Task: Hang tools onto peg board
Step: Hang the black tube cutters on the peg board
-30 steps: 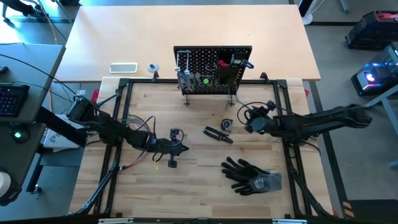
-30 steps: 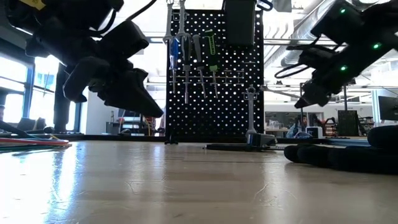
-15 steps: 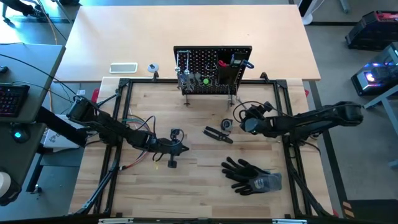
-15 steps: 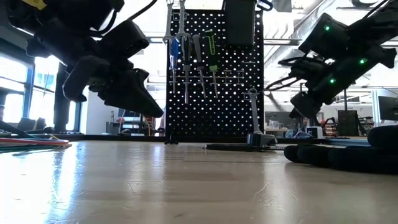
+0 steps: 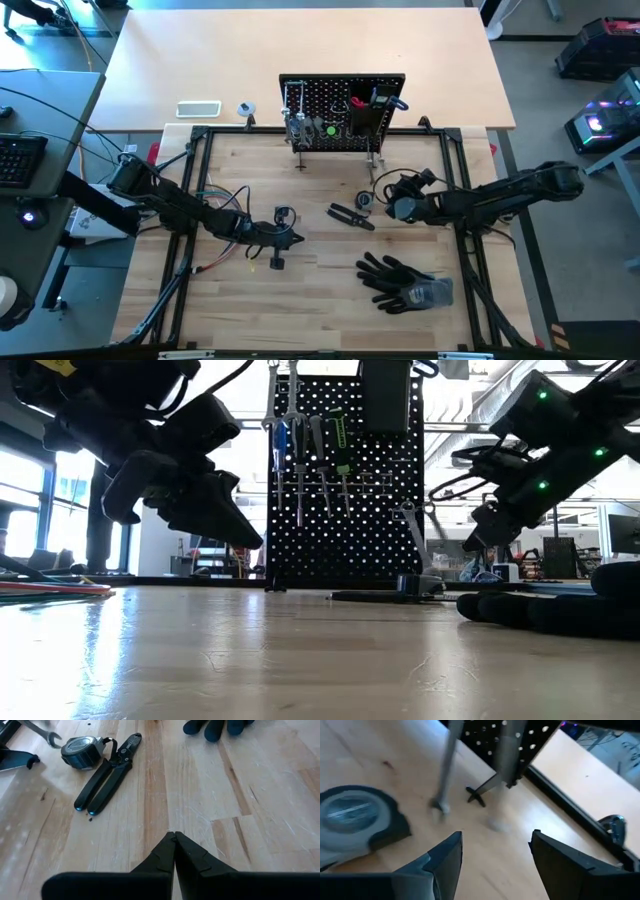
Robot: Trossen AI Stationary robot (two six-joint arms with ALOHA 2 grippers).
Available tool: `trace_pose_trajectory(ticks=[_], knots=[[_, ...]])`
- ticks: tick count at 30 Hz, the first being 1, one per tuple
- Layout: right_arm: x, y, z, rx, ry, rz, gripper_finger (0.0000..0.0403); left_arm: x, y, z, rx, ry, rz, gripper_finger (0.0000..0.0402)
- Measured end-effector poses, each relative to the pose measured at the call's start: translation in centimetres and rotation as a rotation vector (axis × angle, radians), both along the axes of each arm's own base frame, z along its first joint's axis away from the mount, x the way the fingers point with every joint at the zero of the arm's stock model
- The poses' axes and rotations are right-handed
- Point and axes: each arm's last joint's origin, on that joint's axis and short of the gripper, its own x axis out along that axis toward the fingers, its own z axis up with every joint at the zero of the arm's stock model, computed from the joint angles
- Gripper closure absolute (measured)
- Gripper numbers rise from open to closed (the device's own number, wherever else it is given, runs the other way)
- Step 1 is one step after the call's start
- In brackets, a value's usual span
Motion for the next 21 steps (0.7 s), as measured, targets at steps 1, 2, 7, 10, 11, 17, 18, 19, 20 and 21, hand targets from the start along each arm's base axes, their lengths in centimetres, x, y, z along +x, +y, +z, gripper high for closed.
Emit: trace_pose_trajectory(ticks=[1, 2, 7, 10, 11, 17, 18, 19, 20, 21], knots=[[0.0, 0.2, 0.0, 0.007, -0.003, 0.005, 0.0175, 0.0, 0.0, 0.0, 0.000, 0.000, 0.000, 0.0401], [-0.1, 0.4, -0.1, 0.012, -0.004, 0.009, 0.0175, 0.0, 0.0, 0.0, 0.000, 0.000, 0.000, 0.0401], [-0.3, 1.6, -0.3, 0.052, -0.004, 0.062, 0.0175, 0.0, 0.0, 0.0, -0.001, 0.000, 0.001, 0.0401], [-0.3, 2.4, -0.4, 0.088, -0.007, 0.113, 0.0175, 0.0, 0.0, 0.0, -0.001, 0.000, 0.000, 0.0401], [-0.3, 2.6, -0.4, 0.103, -0.009, 0.129, 0.0175, 0.0, 0.0, 0.0, -0.001, 0.000, 0.001, 0.0401], [-0.4, 4.0, -0.5, 0.168, -0.020, 0.208, 0.0174, 0.0, 0.0, 0.0, -0.003, 0.000, -0.003, 0.0401], [-0.4, 4.2, -0.5, 0.176, -0.020, 0.223, 0.0174, 0.0, 0.0, 0.0, -0.003, 0.000, -0.003, 0.0401], [-0.4, 4.4, -0.5, 0.187, -0.025, 0.233, 0.0174, 0.0, 0.0, 0.0, -0.004, 0.000, -0.003, 0.0401], [-0.4, 4.6, -0.5, 0.196, -0.029, 0.243, 0.0174, 0.0, 0.0, 0.0, -0.003, 0.000, -0.003, 0.0401], [-0.4, 4.9, -0.5, 0.207, -0.030, 0.259, 0.0174, 0.0, 0.0, 0.0, -0.003, 0.000, -0.003, 0.0401]])
